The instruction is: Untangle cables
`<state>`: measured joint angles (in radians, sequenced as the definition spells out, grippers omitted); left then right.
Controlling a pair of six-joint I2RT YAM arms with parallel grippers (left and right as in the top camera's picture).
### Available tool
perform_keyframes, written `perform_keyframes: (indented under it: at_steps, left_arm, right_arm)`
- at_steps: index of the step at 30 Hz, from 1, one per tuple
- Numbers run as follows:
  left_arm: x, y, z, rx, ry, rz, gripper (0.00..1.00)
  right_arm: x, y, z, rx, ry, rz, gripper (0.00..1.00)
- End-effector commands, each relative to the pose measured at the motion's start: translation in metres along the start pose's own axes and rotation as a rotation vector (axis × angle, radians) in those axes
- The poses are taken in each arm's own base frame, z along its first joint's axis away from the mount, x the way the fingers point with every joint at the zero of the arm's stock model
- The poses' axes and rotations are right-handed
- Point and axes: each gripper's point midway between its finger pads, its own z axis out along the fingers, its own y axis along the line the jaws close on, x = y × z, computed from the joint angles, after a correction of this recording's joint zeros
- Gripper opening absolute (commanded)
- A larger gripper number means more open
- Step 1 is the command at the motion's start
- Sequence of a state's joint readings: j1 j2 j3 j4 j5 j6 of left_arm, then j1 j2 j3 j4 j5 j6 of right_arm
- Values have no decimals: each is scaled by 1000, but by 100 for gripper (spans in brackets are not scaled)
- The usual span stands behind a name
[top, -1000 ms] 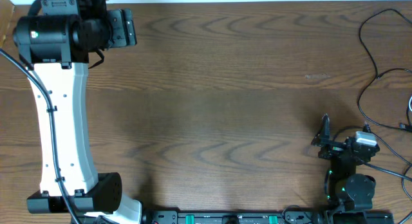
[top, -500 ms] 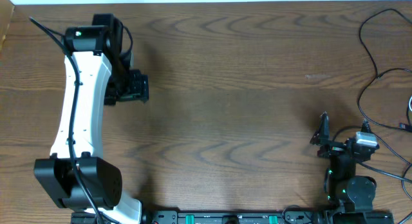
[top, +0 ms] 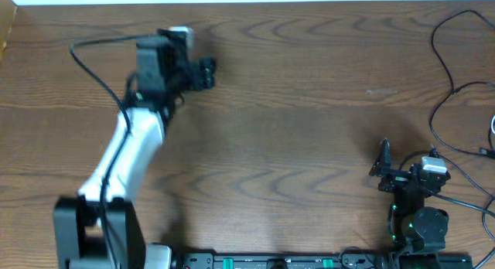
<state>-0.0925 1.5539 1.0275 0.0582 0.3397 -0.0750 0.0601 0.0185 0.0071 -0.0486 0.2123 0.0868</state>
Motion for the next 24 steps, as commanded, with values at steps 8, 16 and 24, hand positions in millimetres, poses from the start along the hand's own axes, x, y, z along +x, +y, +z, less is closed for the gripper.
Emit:
perform_keyframes:
  at_steps: [8,16,24]
  left_arm:
    - [10,-27,-115,-19,-452,82,81]
    - [37,-15,-175,-70,-626,86,81]
    - [90,12,-180,-117,-619,-29,81]
  right_arm:
    - [2,-1,0,4,5,1,99]
    - [2,-1,0,4,5,1,99]
    - [2,-1,0,4,5,1,99]
